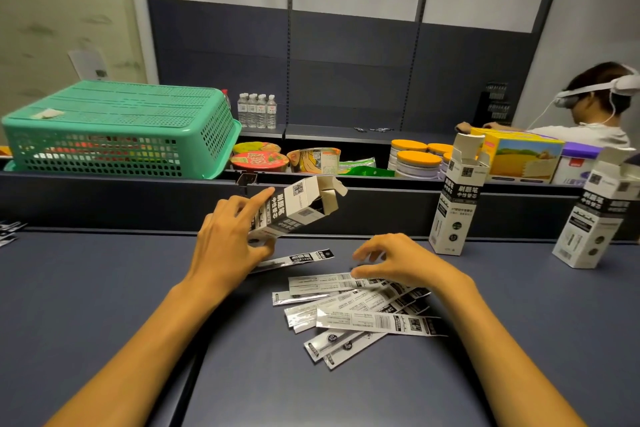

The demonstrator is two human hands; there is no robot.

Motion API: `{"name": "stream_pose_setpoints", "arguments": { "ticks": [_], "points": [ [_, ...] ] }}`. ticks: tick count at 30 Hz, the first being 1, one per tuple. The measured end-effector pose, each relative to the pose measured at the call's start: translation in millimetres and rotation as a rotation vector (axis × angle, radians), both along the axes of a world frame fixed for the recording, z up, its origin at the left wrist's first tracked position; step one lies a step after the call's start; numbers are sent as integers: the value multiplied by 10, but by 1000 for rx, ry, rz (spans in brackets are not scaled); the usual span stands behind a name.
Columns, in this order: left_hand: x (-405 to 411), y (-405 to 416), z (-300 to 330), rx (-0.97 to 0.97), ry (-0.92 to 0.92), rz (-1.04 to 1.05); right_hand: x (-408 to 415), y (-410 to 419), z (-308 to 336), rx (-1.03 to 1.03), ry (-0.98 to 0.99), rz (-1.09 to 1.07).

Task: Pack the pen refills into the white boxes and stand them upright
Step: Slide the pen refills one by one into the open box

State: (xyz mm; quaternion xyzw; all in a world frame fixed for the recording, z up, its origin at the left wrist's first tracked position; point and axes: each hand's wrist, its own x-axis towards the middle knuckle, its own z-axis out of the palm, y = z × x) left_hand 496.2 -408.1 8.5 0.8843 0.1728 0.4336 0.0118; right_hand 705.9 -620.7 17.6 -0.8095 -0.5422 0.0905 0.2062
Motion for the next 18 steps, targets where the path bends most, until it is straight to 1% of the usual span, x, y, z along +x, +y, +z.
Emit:
{"name": "stream_pose_setpoints", "arguments": {
  "ticks": [2, 5, 8, 12, 18],
  "points": [
    [-1, -2, -1, -5, -1, 1, -15, 0, -9, -43, 27, 18],
    [-3, -10, -2, -15, -4, 0, -34, 4, -31, -101, 4, 15],
    [-4, -12, 2, -16, -5, -3, -43, 7, -38, -71, 14, 7],
    [-2, -14, -1, -16, -5, -2, -35, 14, -58, -36, 77, 12],
    [1, -5, -3, -20, -7, -2, -46, 26, -48, -27, 83, 21]
  ]
}}
